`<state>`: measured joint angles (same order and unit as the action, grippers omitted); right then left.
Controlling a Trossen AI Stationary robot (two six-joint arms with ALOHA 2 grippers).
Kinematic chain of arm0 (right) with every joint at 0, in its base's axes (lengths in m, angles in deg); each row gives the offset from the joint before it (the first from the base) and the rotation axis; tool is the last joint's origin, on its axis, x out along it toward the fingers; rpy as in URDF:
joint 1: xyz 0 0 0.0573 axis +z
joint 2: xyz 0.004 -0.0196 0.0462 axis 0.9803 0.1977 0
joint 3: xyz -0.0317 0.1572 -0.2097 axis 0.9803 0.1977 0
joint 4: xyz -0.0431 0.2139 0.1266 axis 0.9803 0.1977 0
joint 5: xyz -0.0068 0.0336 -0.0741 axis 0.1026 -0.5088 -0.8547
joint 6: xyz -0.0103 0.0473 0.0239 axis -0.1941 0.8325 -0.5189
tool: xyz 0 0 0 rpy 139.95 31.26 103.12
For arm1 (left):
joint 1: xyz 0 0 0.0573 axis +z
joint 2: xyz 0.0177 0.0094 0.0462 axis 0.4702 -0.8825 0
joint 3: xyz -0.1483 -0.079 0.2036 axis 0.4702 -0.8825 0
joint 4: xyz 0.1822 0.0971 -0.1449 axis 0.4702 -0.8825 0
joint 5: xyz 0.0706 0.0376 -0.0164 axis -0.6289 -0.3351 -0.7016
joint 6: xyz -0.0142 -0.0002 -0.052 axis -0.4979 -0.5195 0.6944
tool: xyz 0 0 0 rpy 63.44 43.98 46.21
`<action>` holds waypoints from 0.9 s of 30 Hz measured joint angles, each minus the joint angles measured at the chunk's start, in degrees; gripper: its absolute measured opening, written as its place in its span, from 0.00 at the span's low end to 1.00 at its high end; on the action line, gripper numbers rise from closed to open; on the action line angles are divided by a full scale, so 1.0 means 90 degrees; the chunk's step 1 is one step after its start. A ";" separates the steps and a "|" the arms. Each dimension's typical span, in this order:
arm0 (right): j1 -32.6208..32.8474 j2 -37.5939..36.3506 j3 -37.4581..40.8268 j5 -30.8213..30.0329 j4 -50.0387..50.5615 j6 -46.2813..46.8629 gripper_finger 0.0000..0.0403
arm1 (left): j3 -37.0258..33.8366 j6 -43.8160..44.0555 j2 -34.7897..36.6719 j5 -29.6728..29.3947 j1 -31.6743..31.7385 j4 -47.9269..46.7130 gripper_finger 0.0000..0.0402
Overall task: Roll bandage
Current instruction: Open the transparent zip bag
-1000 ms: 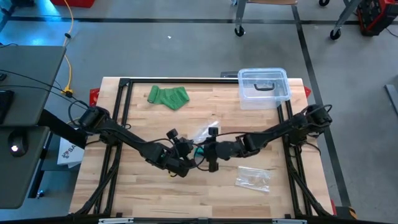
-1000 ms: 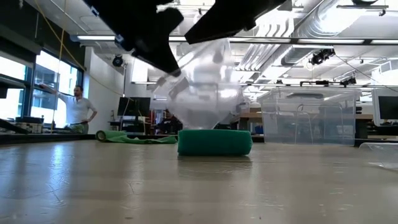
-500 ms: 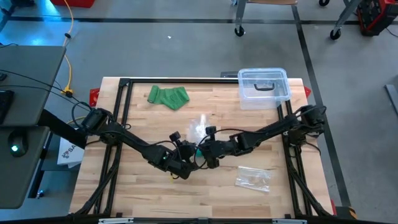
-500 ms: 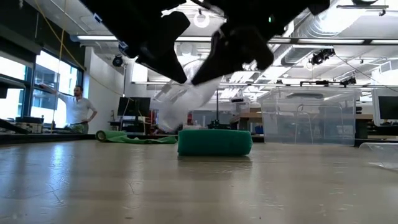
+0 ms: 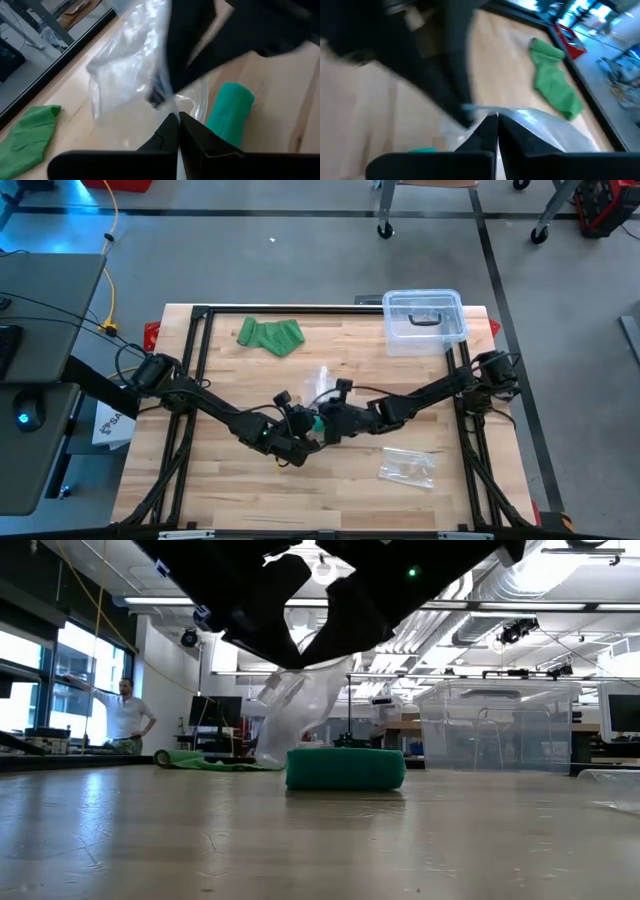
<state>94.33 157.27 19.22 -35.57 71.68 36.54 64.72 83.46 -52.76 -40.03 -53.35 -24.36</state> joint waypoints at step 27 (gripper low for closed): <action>-0.0243 0.0644 -0.0015 0.0767 -0.0115 -0.1255 0.63 | -0.0002 0.0173 -0.0002 0.0730 -0.0054 -0.0053 0.00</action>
<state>92.14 163.07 19.09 -28.66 70.65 25.25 64.70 85.02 -52.78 -33.46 -53.83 -24.83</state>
